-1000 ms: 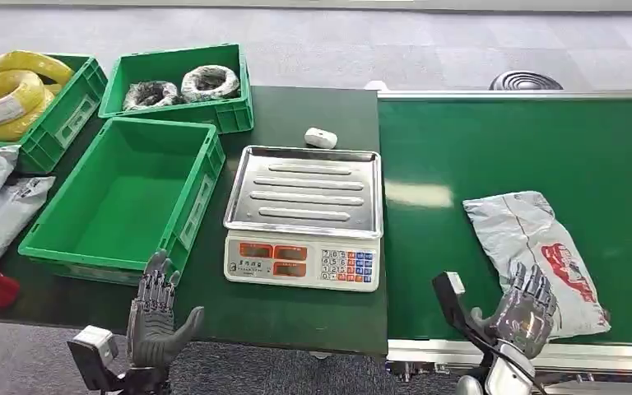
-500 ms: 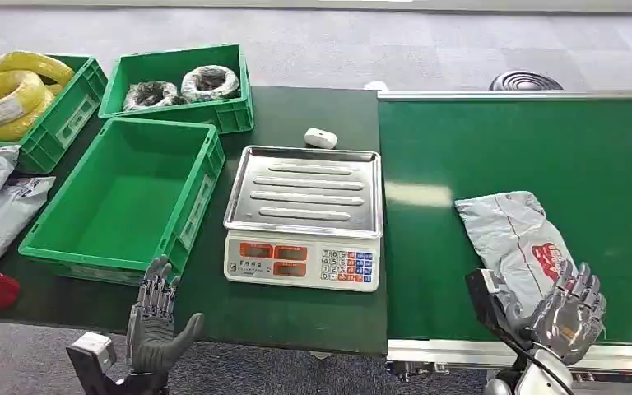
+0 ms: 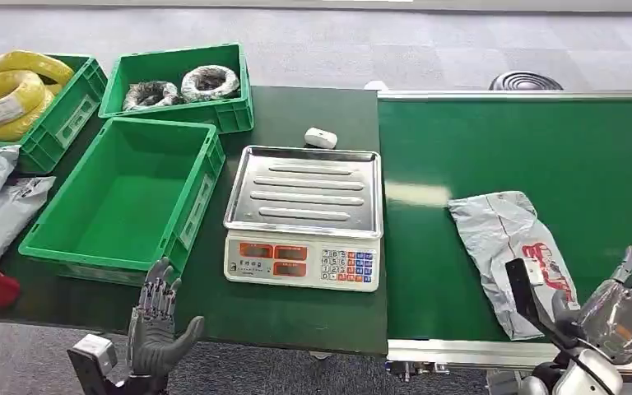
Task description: Moved the parcel from conveyor to table for the left to box.
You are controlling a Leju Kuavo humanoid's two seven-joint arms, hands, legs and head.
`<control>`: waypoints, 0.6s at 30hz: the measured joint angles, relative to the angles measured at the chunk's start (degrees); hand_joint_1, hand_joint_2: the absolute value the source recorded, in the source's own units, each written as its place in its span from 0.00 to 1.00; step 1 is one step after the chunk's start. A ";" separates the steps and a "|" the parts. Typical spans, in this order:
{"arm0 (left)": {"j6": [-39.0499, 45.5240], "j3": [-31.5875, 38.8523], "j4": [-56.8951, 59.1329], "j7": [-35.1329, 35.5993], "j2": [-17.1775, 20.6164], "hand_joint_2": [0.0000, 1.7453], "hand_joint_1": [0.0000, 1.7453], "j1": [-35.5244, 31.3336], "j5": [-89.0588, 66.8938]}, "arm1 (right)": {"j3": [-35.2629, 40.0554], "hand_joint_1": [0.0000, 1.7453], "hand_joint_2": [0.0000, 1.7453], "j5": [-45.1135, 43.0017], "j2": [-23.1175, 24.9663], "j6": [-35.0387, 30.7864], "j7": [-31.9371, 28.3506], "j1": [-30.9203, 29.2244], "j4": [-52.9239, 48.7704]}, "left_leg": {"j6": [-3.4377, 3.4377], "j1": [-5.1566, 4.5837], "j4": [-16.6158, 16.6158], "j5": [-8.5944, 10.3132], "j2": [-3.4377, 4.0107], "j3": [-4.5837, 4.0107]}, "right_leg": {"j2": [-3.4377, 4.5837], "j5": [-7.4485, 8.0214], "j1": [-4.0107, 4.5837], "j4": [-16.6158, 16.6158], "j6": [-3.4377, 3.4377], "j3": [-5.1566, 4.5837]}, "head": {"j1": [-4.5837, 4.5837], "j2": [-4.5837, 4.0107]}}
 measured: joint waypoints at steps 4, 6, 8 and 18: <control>0.22 -0.55 0.13 -0.13 0.31 1.00 0.00 -0.06 0.94 | -1.64 0.00 1.00 -0.02 1.12 3.57 -7.73 -2.70 1.05 | 0.00 0.01 0.00 0.00 0.04 0.03 | 0.03 0.00 0.02 0.00 0.00 -0.01 | 0.02 0.00; 0.28 -0.70 0.13 -0.13 0.35 1.00 0.00 -0.04 0.96 | -3.37 0.00 1.00 -0.02 3.78 6.50 -12.82 -3.88 2.63 | 0.00 0.02 0.00 0.01 -0.03 0.03 | 0.00 0.00 0.02 0.00 0.00 0.00 | 0.02 0.00; 0.55 -0.70 0.09 -0.02 0.35 1.00 0.00 0.03 0.96 | -4.42 0.00 1.00 -0.07 6.17 8.68 -15.41 -4.31 4.46 | -0.01 0.02 -0.01 0.01 -0.09 0.02 | -0.03 0.00 0.03 0.01 0.00 0.02 | 0.02 0.00; 0.83 -0.59 -0.07 1.14 0.35 1.00 0.00 0.07 0.02 | -2.69 0.00 1.00 -0.42 16.24 18.13 -19.67 -3.35 9.84 | -0.02 0.04 -0.03 0.00 0.02 -0.01 | 0.01 -0.03 0.05 0.02 -0.02 -0.03 | 0.02 0.00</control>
